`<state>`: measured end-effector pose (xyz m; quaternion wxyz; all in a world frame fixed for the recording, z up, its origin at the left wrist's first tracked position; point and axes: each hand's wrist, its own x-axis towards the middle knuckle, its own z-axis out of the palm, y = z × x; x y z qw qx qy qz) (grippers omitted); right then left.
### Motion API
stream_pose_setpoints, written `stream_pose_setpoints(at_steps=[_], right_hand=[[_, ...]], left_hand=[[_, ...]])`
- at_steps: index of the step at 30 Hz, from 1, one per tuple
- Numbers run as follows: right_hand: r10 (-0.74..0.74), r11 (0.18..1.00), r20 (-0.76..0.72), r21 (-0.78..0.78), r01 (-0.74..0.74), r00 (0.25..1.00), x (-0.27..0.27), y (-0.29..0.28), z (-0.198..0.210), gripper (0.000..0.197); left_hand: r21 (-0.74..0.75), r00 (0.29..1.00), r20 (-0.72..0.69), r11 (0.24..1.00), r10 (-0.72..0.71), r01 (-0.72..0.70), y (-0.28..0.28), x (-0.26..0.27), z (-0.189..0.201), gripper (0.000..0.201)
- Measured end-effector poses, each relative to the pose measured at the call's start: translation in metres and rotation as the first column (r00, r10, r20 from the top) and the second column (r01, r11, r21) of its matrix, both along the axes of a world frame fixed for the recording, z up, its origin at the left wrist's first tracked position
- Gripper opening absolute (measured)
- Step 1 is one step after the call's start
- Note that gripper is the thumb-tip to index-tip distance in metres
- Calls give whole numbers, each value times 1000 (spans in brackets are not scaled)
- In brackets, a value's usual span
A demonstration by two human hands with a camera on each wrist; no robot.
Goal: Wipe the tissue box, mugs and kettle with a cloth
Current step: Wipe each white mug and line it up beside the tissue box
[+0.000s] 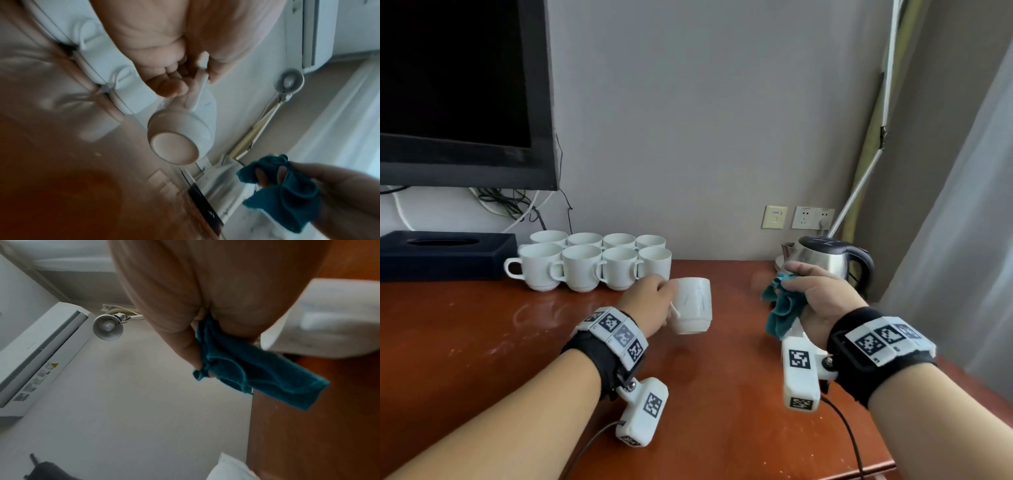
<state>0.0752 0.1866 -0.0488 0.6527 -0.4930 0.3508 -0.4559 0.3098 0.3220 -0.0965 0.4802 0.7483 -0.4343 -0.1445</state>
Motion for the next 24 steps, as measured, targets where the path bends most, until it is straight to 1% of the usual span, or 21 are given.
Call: stream_pose_setpoints(at_steps=[3,4,6,8,9,12,15,17,20,22,24], right_hand=[[58,998,32,13,-59,998,30,14,-6,48],[103,995,35,10,-104,994,42,18,-10,46],[167,986,10,16,-167,986,67,27,-16,29],[199,979,20,38,-200,980,92,36,-23,22],[211,976,36,49,-212,977,104,40,-26,21],[268,958,106,75,-276,958,138,51,-39,24],[305,938,166,118,-326,938,167,57,-53,26],[327,919,208,159,-362,922,183,60,-61,26],[339,892,254,219,-395,906,200,63,-70,26],[328,888,255,246,-389,910,208,65,-74,23],[309,888,250,271,-372,918,215,68,-81,21]], left_hand=[[-115,989,-124,989,81,-95,28,31,-3,36],[-162,977,-185,977,105,-136,36,43,-6,36],[-224,950,-277,952,142,-208,53,61,-6,32],[-237,951,-260,943,169,-233,69,74,-1,27],[-239,952,-246,941,180,-240,76,80,1,30],[-270,944,-265,925,197,-268,91,101,-1,37],[-303,916,-366,910,164,-284,97,118,-8,27],[-300,898,-416,910,145,-286,97,129,-18,32],[-321,872,-477,903,106,-285,98,141,-29,27],[-342,849,-524,896,70,-285,98,145,-33,24],[-350,826,-561,892,45,-287,98,148,-37,27]])
